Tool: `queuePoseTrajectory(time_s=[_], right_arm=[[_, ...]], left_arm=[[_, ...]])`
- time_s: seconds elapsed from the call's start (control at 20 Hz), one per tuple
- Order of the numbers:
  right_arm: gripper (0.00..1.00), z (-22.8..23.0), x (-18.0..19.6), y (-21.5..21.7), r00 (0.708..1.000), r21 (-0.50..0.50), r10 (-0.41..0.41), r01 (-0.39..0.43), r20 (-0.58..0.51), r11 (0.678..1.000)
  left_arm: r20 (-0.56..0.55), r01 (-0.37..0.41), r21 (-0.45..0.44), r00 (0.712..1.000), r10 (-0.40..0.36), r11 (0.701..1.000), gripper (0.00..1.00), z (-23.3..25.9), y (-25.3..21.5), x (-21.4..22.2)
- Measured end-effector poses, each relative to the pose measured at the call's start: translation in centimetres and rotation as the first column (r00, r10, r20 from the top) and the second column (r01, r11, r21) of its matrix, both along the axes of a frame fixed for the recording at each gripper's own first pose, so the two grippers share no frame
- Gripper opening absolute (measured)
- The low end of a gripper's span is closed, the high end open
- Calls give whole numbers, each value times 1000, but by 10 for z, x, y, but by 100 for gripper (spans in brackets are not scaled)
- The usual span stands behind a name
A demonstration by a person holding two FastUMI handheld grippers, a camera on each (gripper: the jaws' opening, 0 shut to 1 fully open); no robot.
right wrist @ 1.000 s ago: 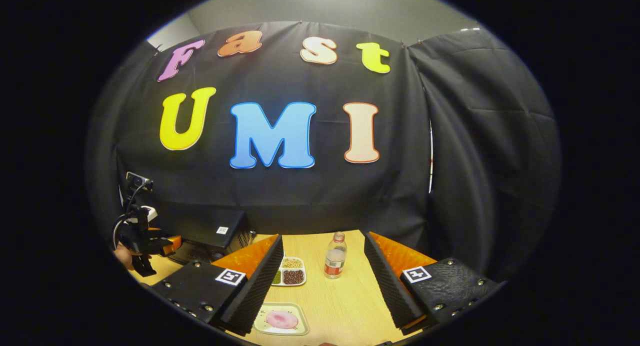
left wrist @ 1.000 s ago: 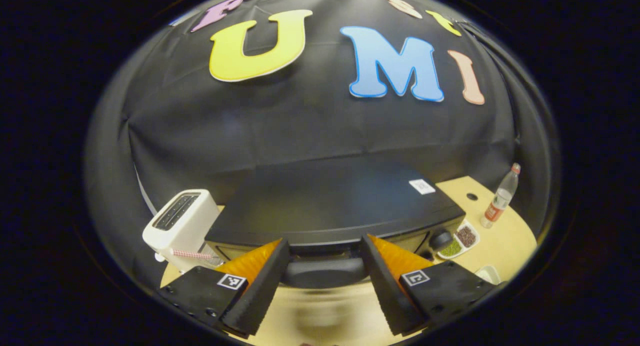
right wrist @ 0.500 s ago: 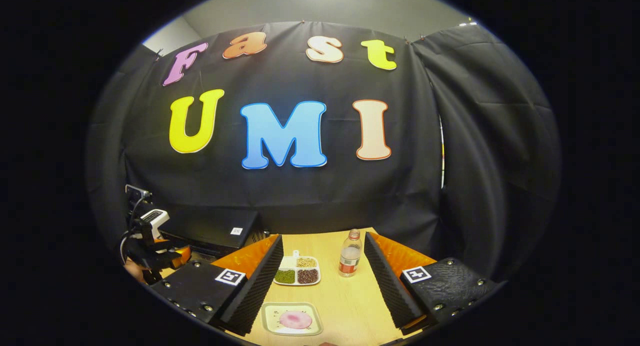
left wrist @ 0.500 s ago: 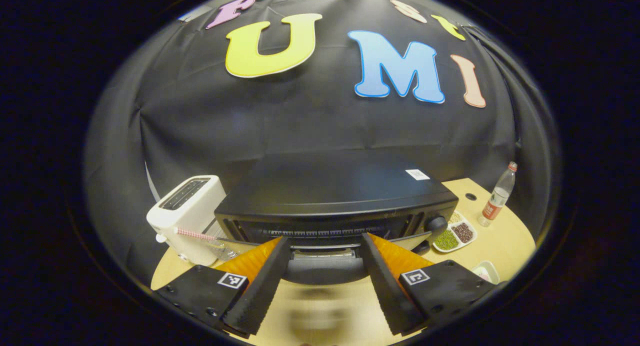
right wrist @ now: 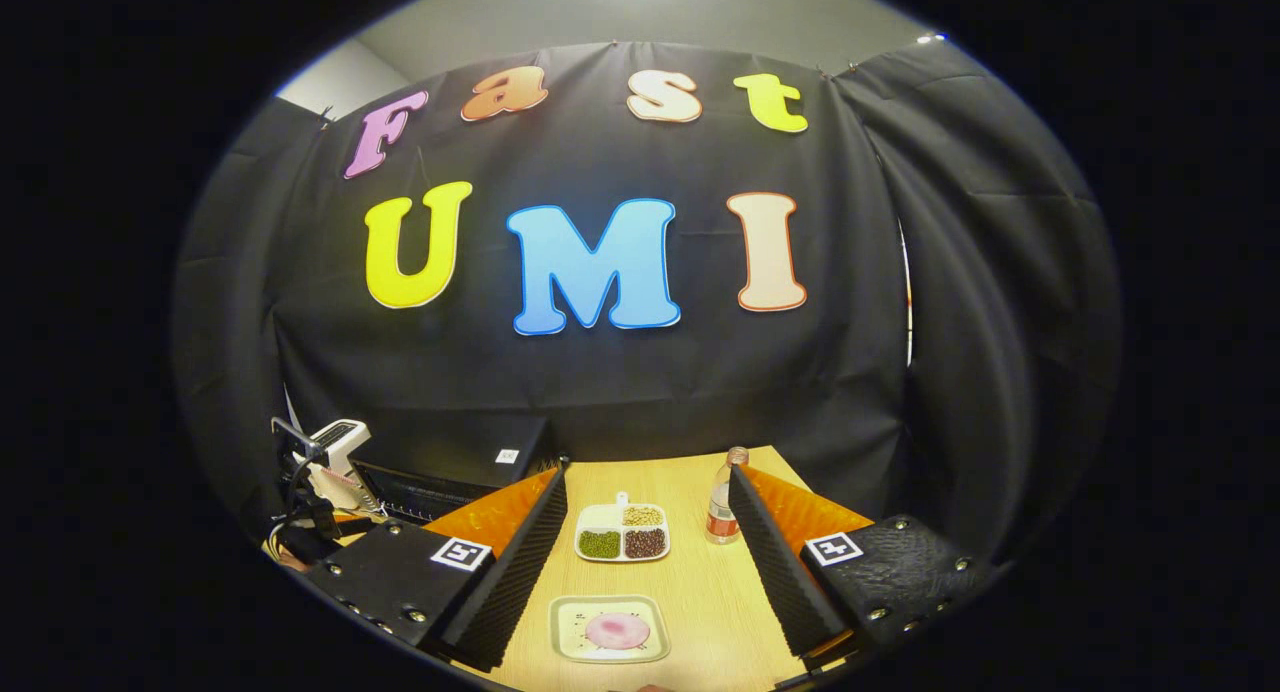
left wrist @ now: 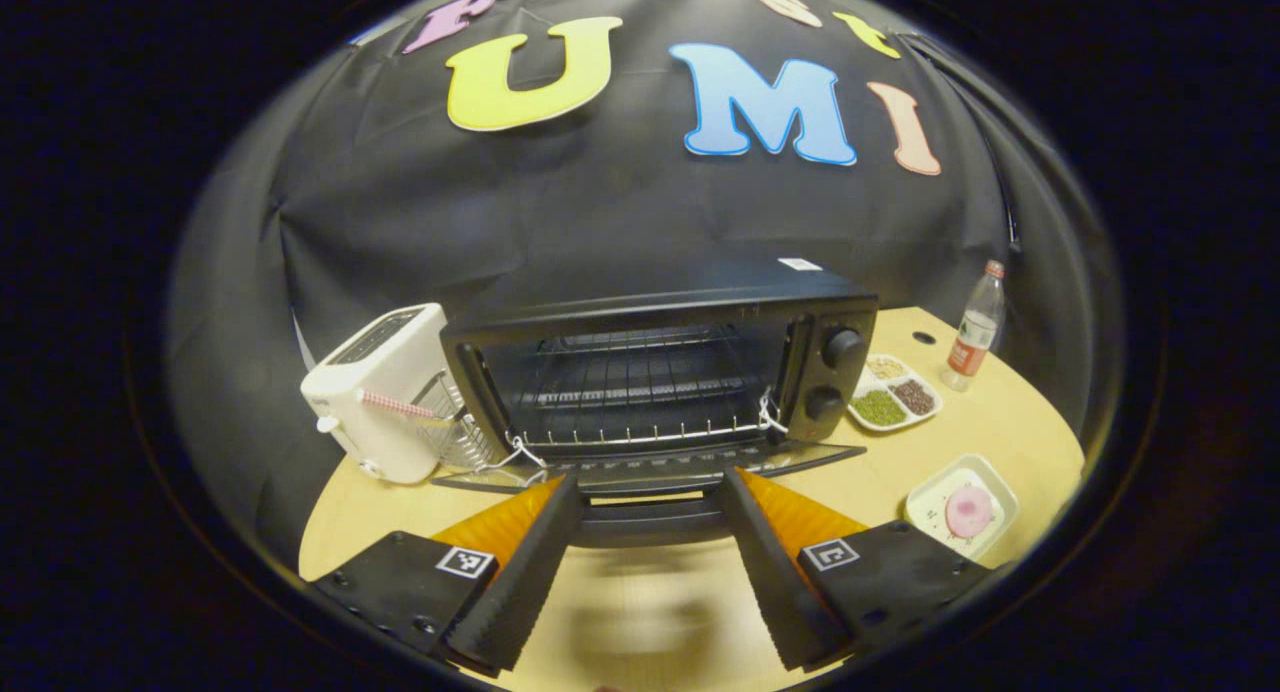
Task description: Open the electric oven with the left hand, put the food in, and close the electric oven.
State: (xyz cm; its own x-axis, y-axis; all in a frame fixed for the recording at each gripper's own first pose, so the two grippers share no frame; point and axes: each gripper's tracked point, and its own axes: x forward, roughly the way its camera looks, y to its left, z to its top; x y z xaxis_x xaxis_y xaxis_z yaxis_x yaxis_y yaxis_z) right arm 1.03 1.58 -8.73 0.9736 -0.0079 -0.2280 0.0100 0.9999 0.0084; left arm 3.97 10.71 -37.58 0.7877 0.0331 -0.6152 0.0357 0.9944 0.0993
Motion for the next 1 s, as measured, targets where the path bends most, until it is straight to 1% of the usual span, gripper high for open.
queuePoseTrajectory(time_s=[0.15, 0.3, 0.35, 0.4, 0.45, 0.5, 0.55, 0.6, 0.65, 0.7, 0.75, 0.8, 0.85, 0.95, 1.0], right_arm=[[99, -5, -4, 3, 1000, 2, 8, -8, -15, 1000], [99, -8, -6, 10, 999, 10, 29, -29, -27, 1000], [94, -10, -7, 11, 999, 9, 39, -39, -34, 999], [98, -13, -7, 11, 998, 10, 49, -48, -44, 999], [99, -18, -5, 10, 996, 18, 61, -60, -59, 998], [98, -27, -3, 8, 993, 31, 70, -67, -93, 997], [98, -42, 0, 5, 987, 49, 75, -68, -142, 996], [99, -62, 4, 1, 975, 73, 87, -73, -207, 995], [99, -86, 6, -3, 951, 90, 95, -71, -295, 993], [98, -110, 7, -8, 915, 105, 104, -68, -389, 992], [99, -135, 6, -12, 873, 123, 125, -75, -472, 990], [99, -157, 8, -11, 829, 149, 147, -79, -539, 986], [99, -176, 10, -15, 792, 176, 161, -69, -590, 982], [99, -213, 10, -25, 717, 203, 172, -44, -676, 978], [99, -231, 9, -30, 680, 190, 160, -31, -716, 981]], left_arm=[[-35, -6, -10, 999, 6, 1000, 96, -18, 0, -18], [-109, -15, -49, 994, 10, 999, 96, -47, -3, -37], [-110, -22, -61, 994, 15, 998, 96, -47, -3, -40], [-79, -23, -68, 997, 18, 997, 97, -36, -3, -34], [-40, -18, -67, 999, 15, 998, 96, -20, -3, -29], [-6, -10, -57, 1000, 9, 998, 98, 3, -5, -28], [47, -1, -42, 999, 3, 999, 100, 29, -7, -24], [112, 11, -32, 994, -8, 999, 100, 59, -11, -19], [178, 27, -22, 984, -23, 999, 100, 93, -17, -12], [240, 41, -15, 970, -36, 999, 100, 127, -25, -8], [297, 56, -15, 954, -49, 998, 100, 158, -34, -5], [349, 73, -16, 935, -63, 997, 96, 185, -42, -8], [391, 84, -14, 918, -71, 996, 100, 211, -49, -12], [460, 91, -14, 885, -75, 996, 100, 254, -56, -21], [489, 94, -19, 869, -73, 995, 100, 270, -59, -27]])
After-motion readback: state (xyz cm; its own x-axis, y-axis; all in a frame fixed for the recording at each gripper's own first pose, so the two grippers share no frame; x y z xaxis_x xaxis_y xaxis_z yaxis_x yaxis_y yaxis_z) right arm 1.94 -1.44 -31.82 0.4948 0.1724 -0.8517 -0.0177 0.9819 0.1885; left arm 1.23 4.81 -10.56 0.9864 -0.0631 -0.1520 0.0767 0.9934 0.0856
